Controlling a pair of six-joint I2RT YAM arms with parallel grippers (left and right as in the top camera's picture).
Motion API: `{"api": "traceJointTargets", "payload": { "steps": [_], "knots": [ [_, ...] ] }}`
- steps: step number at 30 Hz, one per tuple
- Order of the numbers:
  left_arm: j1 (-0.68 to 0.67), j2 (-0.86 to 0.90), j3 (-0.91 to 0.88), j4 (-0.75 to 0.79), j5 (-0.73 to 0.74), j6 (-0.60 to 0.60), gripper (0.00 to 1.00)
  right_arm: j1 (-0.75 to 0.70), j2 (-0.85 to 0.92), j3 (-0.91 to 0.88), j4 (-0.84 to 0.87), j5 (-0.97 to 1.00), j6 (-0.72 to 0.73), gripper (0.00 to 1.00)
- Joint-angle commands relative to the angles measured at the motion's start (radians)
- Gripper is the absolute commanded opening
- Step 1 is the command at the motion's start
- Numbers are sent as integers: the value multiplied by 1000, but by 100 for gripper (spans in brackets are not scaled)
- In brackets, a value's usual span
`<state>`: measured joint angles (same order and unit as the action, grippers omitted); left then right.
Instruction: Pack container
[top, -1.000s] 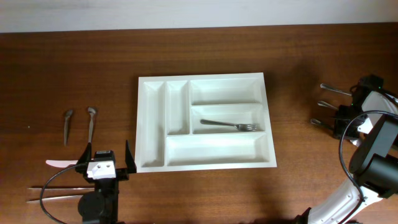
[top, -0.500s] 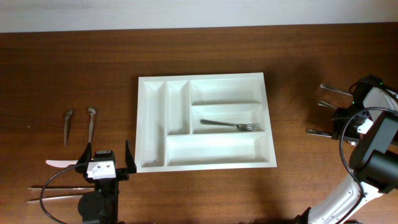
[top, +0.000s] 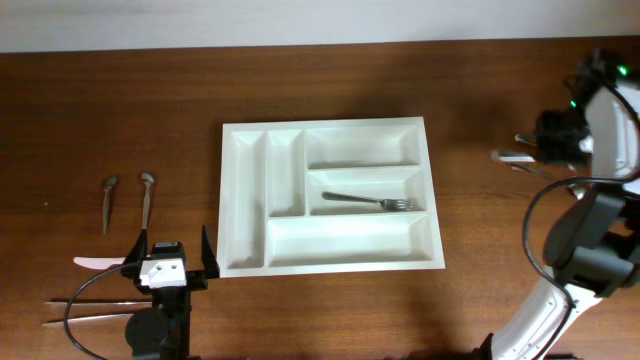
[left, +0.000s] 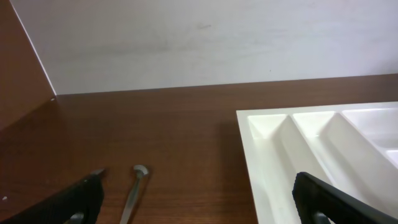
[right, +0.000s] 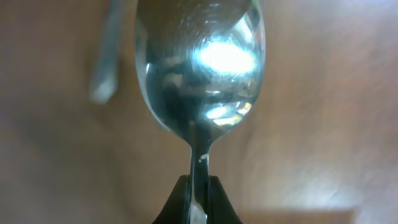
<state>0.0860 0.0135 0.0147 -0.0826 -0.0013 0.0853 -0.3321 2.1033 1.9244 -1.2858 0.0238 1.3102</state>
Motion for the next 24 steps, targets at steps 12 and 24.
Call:
{"api": "traceJointTargets", "payload": {
  "steps": [12, 24],
  "knots": [
    [-5, -8, -6, 0, -3, -6, 99, 381, -10, 44, 34, -104, 176, 4],
    [-5, -8, -6, 0, -3, -6, 99, 557, -1, 42, 34, -98, 293, 12]
  ]
}}
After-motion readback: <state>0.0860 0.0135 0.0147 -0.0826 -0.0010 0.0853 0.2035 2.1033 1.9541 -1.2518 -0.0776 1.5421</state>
